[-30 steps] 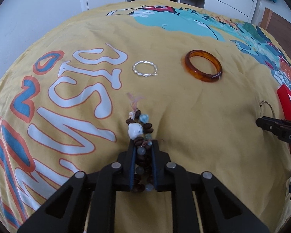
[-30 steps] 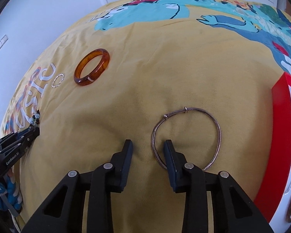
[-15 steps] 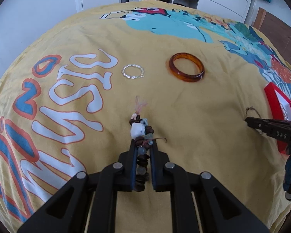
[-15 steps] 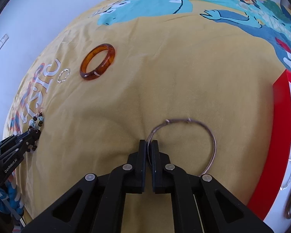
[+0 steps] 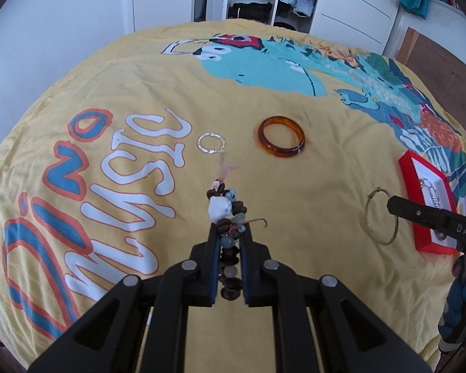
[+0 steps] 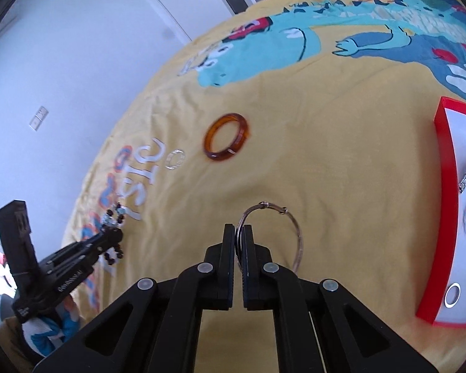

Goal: Organize jewelry
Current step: 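Carry the bracelet and hoop into the red box and open both tools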

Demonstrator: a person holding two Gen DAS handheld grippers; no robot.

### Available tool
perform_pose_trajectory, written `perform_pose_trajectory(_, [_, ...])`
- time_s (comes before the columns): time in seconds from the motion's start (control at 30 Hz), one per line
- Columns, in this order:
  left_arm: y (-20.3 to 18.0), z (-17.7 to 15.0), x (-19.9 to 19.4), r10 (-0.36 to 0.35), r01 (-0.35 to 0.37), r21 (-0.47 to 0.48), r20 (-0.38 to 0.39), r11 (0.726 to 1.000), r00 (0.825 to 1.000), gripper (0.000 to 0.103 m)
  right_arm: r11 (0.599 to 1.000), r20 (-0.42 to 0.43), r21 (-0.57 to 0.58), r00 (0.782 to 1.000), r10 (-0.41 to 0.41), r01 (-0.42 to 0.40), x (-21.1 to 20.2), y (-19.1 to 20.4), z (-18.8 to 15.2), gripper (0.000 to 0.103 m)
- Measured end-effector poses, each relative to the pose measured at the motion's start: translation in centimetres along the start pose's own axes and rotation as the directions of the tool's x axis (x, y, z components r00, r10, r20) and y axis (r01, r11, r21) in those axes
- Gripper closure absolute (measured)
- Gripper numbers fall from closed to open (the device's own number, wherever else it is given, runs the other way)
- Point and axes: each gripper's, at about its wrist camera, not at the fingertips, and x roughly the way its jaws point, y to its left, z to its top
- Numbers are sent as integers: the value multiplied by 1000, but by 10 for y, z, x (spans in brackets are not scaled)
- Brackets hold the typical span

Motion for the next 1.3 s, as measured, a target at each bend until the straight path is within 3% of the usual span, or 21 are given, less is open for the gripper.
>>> perform_pose_trajectory(0.3, [-15, -1, -50, -18, 17, 20, 46, 1000, 999, 93, 996, 64, -7, 994, 89, -88, -53, 34, -12, 99])
perform_pose_trajectory(0.67, [-63, -4, -96, -87, 79, 82, 90, 993, 992, 93, 998, 145, -29, 988, 56, -53, -122, 41, -28, 100])
perform_pose_trajectory(0.97, [-147, 3, -97, -187, 172, 176, 77, 969, 979, 93, 999, 220, 27, 975, -34, 28, -179, -10, -34, 99])
perform_pose_trajectory(1.3, [-263, 8, -49, -266, 255, 290, -2, 922, 964, 93, 982, 228, 131, 959, -167, 140, -210, -114, -31, 99])
